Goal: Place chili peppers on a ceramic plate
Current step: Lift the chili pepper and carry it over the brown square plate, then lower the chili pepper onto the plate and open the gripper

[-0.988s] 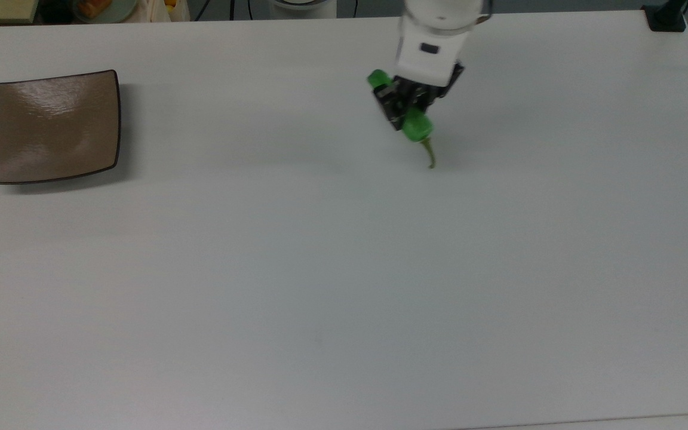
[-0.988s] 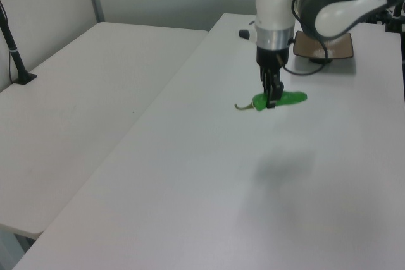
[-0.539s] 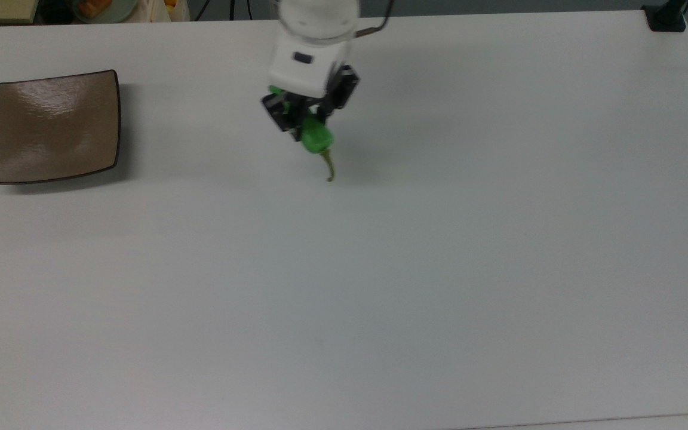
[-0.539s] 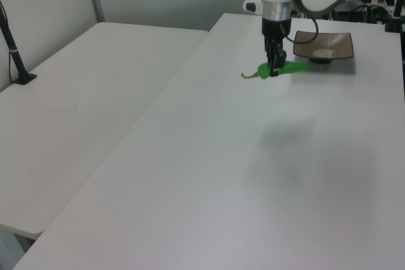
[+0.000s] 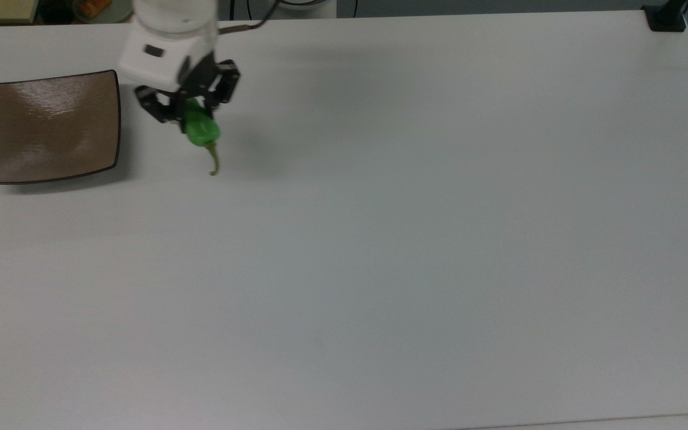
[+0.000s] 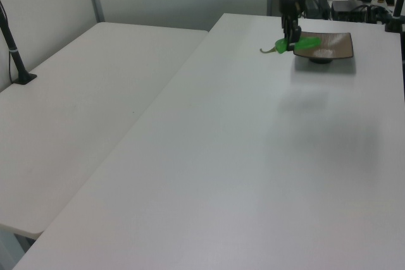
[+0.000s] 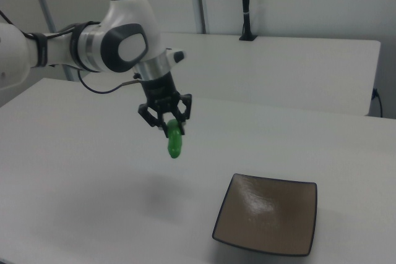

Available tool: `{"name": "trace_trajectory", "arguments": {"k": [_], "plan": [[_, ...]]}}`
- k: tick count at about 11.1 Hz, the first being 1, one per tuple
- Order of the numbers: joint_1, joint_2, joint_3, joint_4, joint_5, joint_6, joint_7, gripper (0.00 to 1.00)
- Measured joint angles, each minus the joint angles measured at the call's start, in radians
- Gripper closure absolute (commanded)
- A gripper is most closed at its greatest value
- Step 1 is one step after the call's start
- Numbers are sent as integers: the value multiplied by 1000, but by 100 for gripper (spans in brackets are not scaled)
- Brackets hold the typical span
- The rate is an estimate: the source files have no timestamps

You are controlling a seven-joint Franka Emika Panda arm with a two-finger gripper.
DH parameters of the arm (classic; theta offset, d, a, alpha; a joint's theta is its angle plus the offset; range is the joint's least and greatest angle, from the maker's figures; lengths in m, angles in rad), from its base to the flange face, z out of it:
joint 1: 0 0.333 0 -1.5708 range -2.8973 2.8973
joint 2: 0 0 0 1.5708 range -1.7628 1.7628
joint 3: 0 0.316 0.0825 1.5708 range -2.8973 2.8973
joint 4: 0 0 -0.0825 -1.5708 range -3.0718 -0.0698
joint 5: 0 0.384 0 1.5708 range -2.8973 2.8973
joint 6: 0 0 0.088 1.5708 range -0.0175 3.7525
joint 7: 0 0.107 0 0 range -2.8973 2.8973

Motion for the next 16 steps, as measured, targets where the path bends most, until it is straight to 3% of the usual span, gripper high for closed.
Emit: {"name": "trace_trajectory", "arguments": {"k": [5, 8, 11, 12, 13, 16], "plan": [[-93, 4, -109, -3, 1, 19, -153, 82], [-182, 29, -122, -11, 2, 73, -204, 80], [-250, 100, -122, -16, 62, 208, -217, 78], [-261, 112, -122, -16, 67, 229, -218, 58], [-273, 122, -122, -16, 70, 245, -224, 1], [-281, 133, -119, -16, 73, 246, -228, 0]]}}
